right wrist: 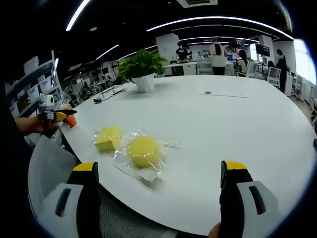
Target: Compare the silicone blocks by pressing each to a similar depth, holding the contact briefly, and releasing to observe deformation and rebound differences across the visible hardness samples.
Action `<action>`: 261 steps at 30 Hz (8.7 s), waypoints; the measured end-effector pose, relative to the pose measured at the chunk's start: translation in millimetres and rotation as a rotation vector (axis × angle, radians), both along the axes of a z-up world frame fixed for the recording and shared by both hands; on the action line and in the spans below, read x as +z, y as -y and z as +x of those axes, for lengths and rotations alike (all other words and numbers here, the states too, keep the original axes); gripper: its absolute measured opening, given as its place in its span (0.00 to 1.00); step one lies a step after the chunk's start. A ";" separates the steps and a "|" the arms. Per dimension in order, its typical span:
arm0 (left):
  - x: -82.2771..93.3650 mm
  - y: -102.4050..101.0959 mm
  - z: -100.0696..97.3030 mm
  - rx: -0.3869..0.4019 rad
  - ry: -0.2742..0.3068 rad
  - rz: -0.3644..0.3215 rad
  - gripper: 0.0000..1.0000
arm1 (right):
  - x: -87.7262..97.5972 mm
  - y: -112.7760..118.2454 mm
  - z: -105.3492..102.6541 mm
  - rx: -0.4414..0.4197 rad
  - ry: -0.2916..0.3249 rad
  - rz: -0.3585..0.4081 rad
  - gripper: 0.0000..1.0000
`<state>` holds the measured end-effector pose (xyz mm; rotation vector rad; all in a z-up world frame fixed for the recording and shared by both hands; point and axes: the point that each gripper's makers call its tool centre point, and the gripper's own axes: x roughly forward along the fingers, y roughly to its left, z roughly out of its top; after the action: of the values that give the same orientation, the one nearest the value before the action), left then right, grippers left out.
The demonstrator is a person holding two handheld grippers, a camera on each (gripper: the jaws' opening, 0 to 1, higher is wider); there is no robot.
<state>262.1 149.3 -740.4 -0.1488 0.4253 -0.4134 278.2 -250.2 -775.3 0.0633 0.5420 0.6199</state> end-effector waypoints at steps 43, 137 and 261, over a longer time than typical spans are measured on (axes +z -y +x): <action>-5.4 6.8 1.4 -0.011 -0.035 -0.014 1.00 | -6.9 -0.3 -1.0 0.018 -0.018 -0.018 0.96; -86.4 70.6 46.2 0.033 -0.378 -0.455 0.54 | 1.1 0.7 -9.0 -0.002 -0.008 0.088 0.96; 216.1 214.6 31.2 -0.728 0.201 -0.355 0.00 | 189.6 -173.2 19.5 0.608 0.278 0.596 0.36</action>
<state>293.3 -65.3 -524.3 -0.2942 0.1906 -1.2114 297.7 -76.9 -585.7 0.3780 0.0789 1.3493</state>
